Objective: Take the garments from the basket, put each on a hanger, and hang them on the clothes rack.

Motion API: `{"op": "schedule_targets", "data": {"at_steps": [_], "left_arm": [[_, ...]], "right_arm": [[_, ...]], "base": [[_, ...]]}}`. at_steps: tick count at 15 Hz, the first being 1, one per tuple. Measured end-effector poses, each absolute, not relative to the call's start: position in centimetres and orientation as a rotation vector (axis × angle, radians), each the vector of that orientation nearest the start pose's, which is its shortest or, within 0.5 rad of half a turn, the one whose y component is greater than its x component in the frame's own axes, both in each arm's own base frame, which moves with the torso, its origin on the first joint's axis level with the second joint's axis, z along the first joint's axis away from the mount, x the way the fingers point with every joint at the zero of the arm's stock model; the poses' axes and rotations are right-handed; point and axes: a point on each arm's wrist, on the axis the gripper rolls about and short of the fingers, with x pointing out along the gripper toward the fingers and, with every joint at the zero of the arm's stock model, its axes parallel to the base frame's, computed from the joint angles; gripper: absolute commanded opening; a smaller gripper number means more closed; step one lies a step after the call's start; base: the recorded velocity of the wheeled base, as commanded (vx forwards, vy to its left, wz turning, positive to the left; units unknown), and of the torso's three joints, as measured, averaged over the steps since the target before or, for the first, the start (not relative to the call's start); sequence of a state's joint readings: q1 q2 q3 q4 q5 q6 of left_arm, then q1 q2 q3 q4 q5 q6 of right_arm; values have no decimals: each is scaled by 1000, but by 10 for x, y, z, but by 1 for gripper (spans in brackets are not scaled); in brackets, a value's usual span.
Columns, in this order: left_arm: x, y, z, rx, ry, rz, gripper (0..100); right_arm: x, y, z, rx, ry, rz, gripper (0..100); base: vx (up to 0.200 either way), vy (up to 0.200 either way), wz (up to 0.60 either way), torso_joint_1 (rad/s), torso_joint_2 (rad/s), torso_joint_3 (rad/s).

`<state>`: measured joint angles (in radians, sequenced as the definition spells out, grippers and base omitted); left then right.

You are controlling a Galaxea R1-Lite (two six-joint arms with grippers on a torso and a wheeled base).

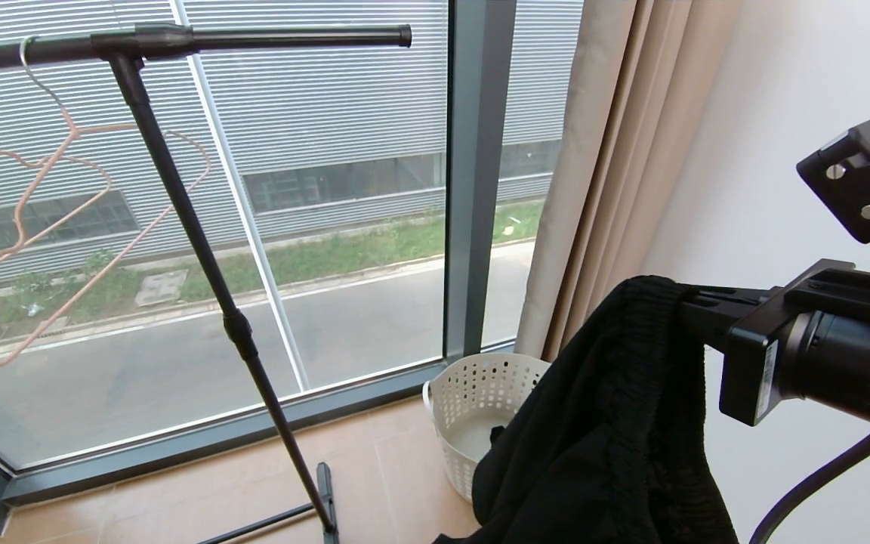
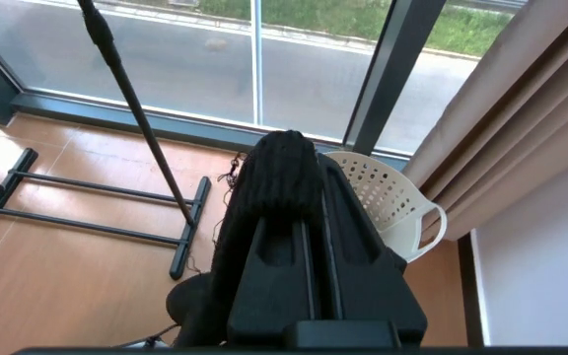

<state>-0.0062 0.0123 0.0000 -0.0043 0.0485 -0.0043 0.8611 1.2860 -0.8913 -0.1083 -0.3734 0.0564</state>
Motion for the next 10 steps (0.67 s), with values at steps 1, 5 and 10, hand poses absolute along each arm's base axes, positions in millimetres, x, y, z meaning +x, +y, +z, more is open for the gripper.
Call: {"op": "schedule_targets", "data": {"at_steps": [1, 5, 10], "left_arm": [[-22, 1, 76, -4, 8, 42, 100], [-22, 1, 76, -4, 8, 42, 100], [-22, 1, 76, -4, 9, 42, 100]], "right_arm": [[138, 149, 262, -112, 249, 477, 0], [138, 149, 262, -114, 250, 477, 0], [138, 149, 260, -117, 254, 477, 0]], "base": [[0, 0, 0, 188, -515, -144], [0, 0, 0, 204, -532, -154], [0, 0, 0, 242, -577, -312]]}}
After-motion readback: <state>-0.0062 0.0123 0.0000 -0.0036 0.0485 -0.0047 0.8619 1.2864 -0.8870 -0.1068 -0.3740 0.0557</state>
